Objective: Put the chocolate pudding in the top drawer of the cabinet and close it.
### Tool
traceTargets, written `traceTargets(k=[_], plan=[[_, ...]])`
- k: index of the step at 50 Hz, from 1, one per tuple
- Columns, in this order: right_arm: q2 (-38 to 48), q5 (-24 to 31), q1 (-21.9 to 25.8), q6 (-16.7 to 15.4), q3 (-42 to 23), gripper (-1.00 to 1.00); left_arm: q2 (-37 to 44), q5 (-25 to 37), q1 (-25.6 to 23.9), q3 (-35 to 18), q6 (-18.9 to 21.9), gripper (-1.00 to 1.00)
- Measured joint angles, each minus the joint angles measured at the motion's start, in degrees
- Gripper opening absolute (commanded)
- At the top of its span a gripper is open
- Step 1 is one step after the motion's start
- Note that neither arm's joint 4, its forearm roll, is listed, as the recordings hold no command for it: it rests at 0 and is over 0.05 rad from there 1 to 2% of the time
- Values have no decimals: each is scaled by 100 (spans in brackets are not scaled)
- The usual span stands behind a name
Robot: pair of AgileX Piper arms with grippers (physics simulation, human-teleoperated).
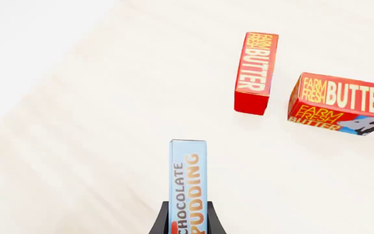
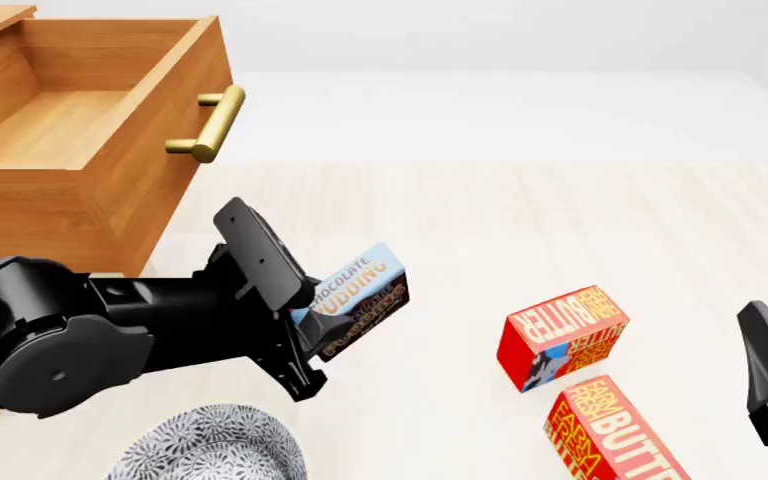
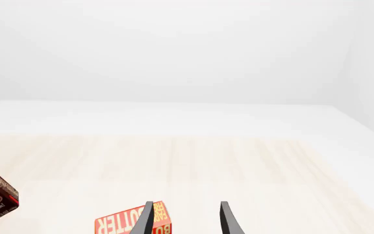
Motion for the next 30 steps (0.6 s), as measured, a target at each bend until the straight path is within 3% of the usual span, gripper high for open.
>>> traceTargets(k=[30], plan=[[0, 0, 0, 0, 0, 100, -742, 392, -515, -160, 303, -100]])
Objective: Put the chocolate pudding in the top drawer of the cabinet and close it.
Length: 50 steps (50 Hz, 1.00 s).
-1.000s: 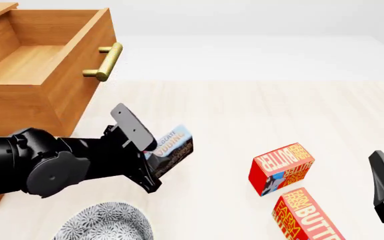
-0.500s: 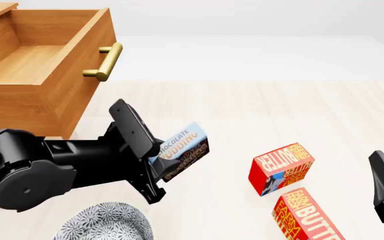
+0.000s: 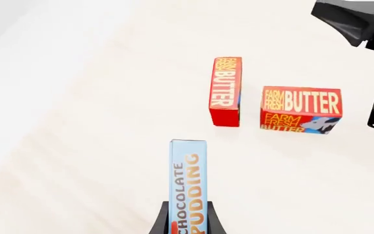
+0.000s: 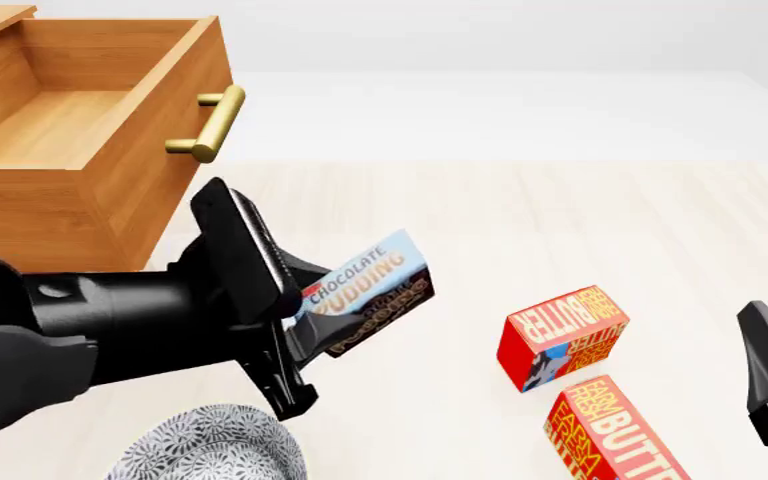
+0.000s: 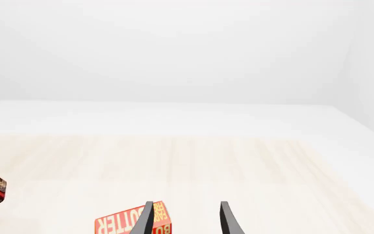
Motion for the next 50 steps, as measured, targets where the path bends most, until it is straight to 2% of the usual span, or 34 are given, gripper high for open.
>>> traceTargets(k=[50], plan=[[0, 0, 0, 0, 0, 100, -2116, 1499, 142, -541, 802, -100]])
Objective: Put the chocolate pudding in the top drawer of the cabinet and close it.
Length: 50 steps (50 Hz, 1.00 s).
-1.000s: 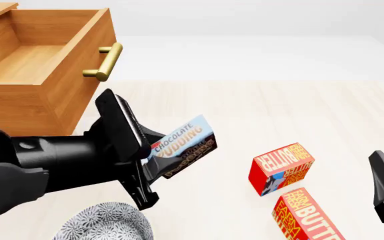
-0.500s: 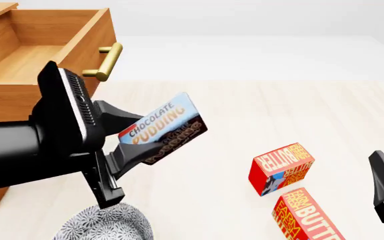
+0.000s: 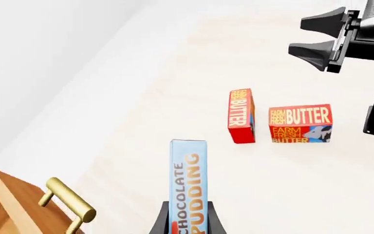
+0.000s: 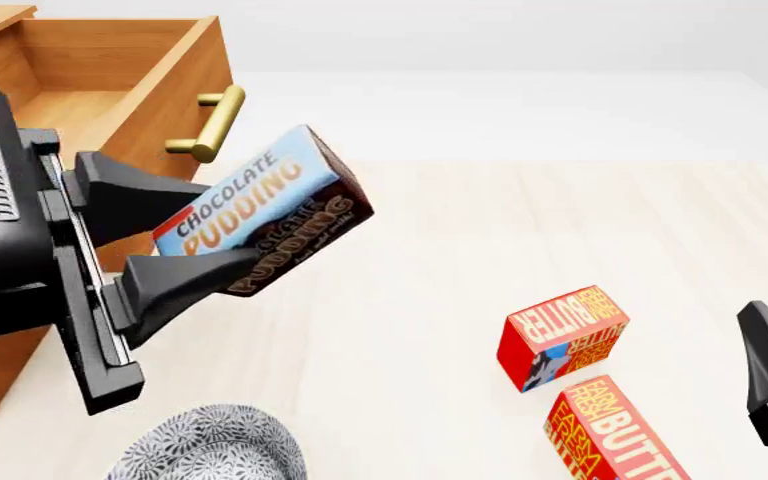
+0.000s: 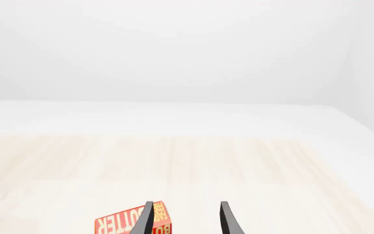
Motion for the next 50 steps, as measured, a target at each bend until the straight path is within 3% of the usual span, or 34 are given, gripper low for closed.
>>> traceTargets(k=[35, 50], plan=[[0, 0, 0, 0, 0, 100, -1017, 1338, 754, -1055, 342, -100], [0, 0, 0, 0, 0, 100, -1093, 2038, 1235, -1857, 506, -100]])
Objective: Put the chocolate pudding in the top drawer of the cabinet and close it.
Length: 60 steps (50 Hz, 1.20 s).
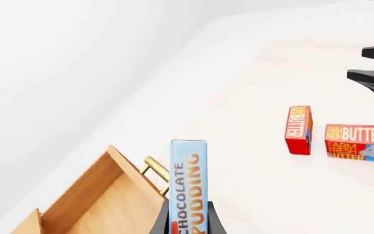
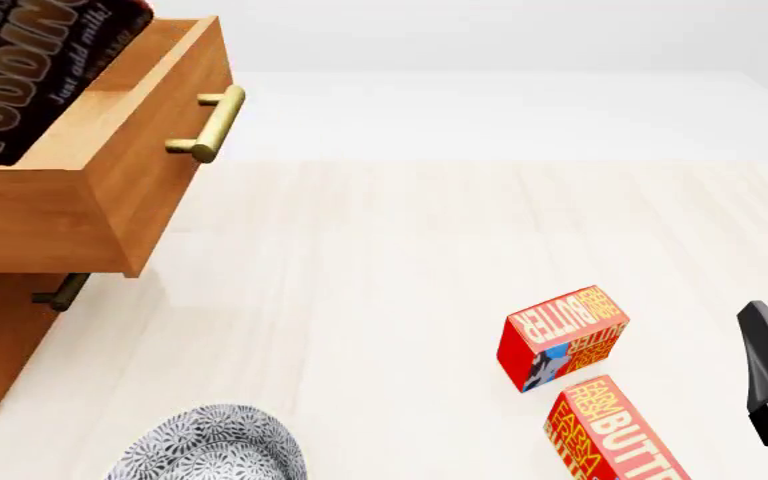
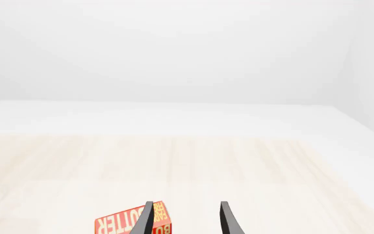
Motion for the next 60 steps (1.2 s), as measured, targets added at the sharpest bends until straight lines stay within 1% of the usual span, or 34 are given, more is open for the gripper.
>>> traceTargets(k=[10, 24, 32, 46, 52, 60], plan=[[0, 0, 0, 0, 0, 100, 172, 352, 337, -563, -86, -100], [0, 0, 0, 0, 0, 100, 631, 772, 721, -1384, -362, -100], [0, 0, 0, 0, 0, 100, 985, 891, 1012, -1736, -572, -100], [0, 0, 0, 0, 0, 100, 1633, 885, 1520, -1873, -1018, -100], [0, 0, 0, 0, 0, 100, 1875, 805, 1662, -1850, -1178, -100], [0, 0, 0, 0, 0, 100, 2156, 666, 1975, -1745, -1327, -100]])
